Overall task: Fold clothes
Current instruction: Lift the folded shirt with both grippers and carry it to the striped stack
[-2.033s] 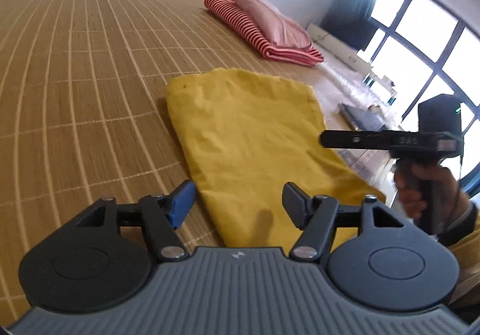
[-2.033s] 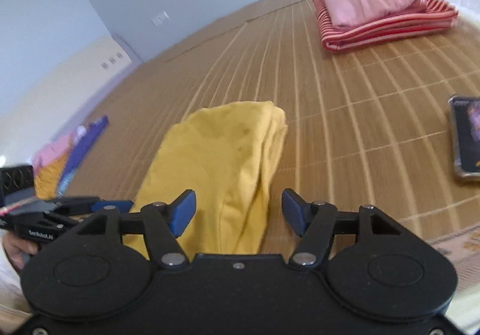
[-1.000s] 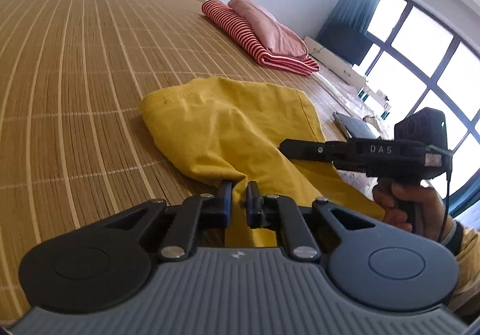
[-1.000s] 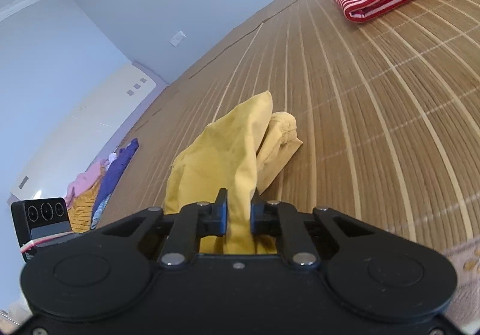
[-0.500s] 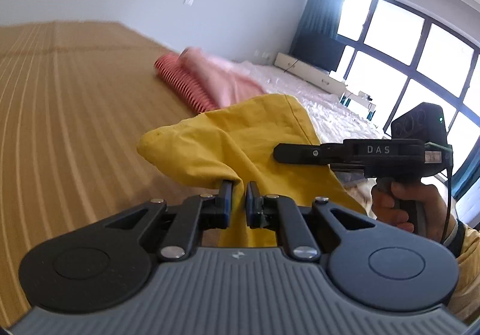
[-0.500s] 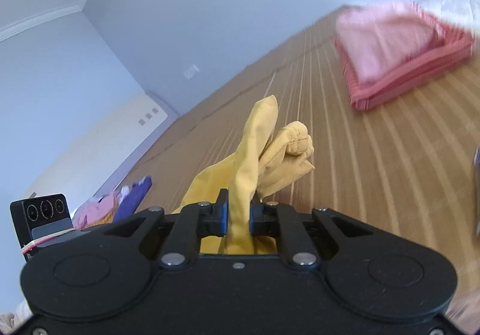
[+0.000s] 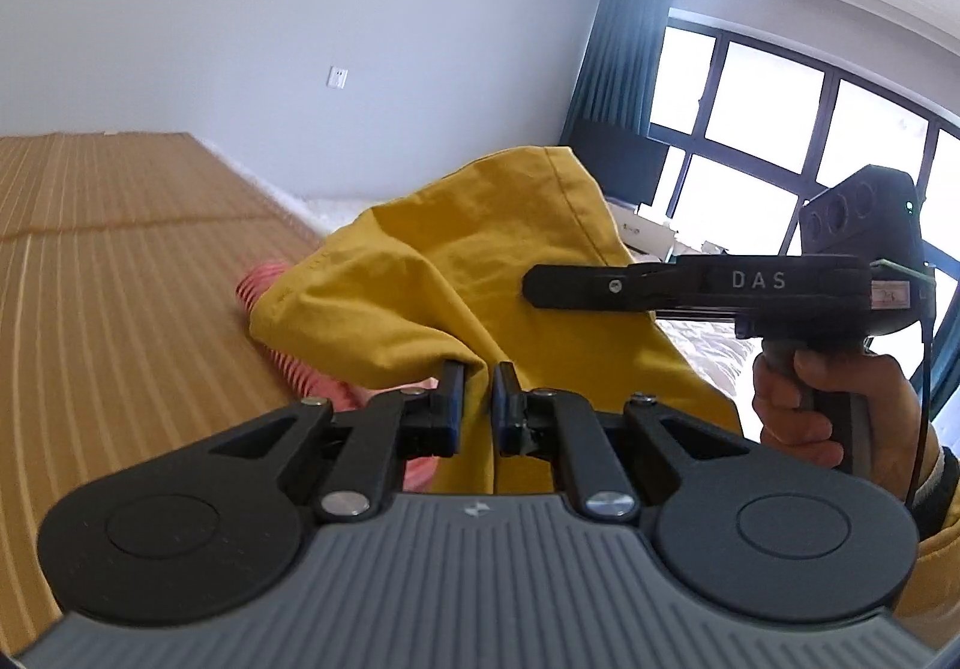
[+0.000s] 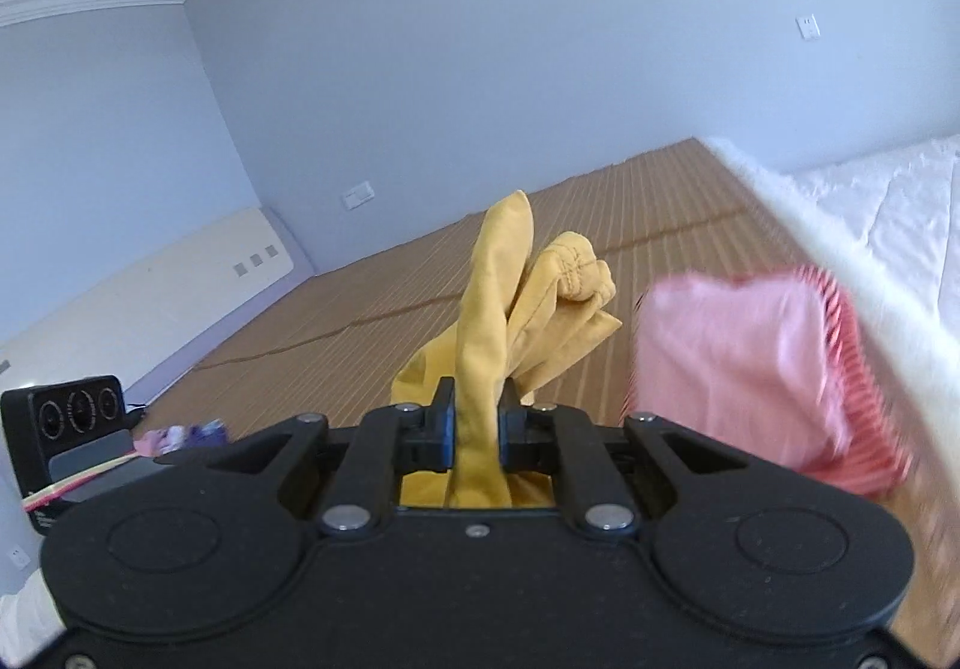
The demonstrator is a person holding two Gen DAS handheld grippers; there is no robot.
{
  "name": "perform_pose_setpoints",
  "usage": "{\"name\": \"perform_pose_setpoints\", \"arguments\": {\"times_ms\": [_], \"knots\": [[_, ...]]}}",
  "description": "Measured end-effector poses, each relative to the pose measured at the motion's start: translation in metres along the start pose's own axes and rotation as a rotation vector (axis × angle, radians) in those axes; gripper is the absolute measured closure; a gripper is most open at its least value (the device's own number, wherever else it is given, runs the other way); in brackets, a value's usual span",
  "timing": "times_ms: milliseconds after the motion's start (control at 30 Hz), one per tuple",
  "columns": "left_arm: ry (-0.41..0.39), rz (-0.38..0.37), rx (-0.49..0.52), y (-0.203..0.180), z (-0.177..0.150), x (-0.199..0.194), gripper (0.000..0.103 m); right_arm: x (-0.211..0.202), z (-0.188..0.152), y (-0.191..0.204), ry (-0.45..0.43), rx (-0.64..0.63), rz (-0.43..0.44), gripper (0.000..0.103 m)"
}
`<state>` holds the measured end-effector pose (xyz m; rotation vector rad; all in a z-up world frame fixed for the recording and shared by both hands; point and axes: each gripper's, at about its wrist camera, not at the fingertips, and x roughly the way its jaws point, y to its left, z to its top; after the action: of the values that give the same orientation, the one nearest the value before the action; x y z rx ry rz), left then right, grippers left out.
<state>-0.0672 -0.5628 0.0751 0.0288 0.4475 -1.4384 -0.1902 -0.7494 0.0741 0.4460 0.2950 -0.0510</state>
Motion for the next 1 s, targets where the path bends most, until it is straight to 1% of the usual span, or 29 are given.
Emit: {"name": "perform_pose_setpoints", "arguments": {"times_ms": [133,233,300,400,500,533,567,600,633,667,700,733,800,833,900,933,967,1000], "knots": [[-0.005,0.01,-0.012,0.012,0.029,0.044,0.091,0.022,0.034,-0.034,-0.011,0.017,-0.001,0.089],[-0.001,0.015,-0.018,0.025,0.045,0.081,0.091,0.043,0.051,-0.062,-0.008,0.027,-0.009,0.089],[0.011,0.015,-0.029,0.034,0.051,0.109,0.091,0.061,0.058,-0.083,-0.001,0.041,-0.025,0.089],[0.042,0.034,-0.028,0.046,0.046,0.151,0.091,0.081,0.058,-0.117,0.019,0.079,-0.046,0.089],[0.073,0.09,0.014,0.06,0.024,0.181,0.091,0.102,0.046,-0.165,0.017,0.145,-0.071,0.089],[0.086,0.11,0.025,0.064,0.016,0.188,0.091,0.109,0.04,-0.182,0.021,0.18,-0.1,0.089],[0.091,0.122,0.031,0.07,0.008,0.191,0.091,0.115,0.034,-0.197,0.029,0.209,-0.14,0.089],[0.083,0.116,0.026,0.076,0.001,0.191,0.091,0.118,0.027,-0.21,0.038,0.227,-0.169,0.089],[0.074,0.099,0.005,0.084,-0.003,0.189,0.091,0.118,0.022,-0.218,0.039,0.255,-0.161,0.086],[0.07,0.082,-0.02,0.09,-0.005,0.188,0.09,0.119,0.017,-0.227,0.039,0.284,-0.153,0.081],[0.069,0.074,-0.036,0.094,-0.006,0.185,0.09,0.117,0.015,-0.232,0.031,0.302,-0.141,0.072],[0.062,0.074,-0.045,0.096,-0.004,0.182,0.087,0.116,0.012,-0.236,0.024,0.319,-0.129,0.063],[0.041,0.081,-0.045,0.091,0.002,0.171,0.085,0.113,0.013,-0.234,0.025,0.293,-0.163,0.054],[0.03,0.09,-0.033,0.091,0.006,0.164,0.085,0.11,0.015,-0.23,0.019,0.272,-0.185,0.054],[0.002,0.112,0.001,0.089,0.015,0.152,0.084,0.101,0.018,-0.222,-0.004,0.23,-0.257,0.054],[-0.007,0.107,0.015,0.088,0.017,0.144,0.084,0.092,0.021,-0.218,-0.021,0.209,-0.3,0.053],[-0.015,0.098,0.029,0.085,0.02,0.138,0.081,0.083,0.024,-0.212,-0.048,0.187,-0.325,0.053],[-0.023,0.088,0.042,0.082,0.025,0.136,0.079,0.076,0.026,-0.206,-0.07,0.173,-0.311,0.054]]}}
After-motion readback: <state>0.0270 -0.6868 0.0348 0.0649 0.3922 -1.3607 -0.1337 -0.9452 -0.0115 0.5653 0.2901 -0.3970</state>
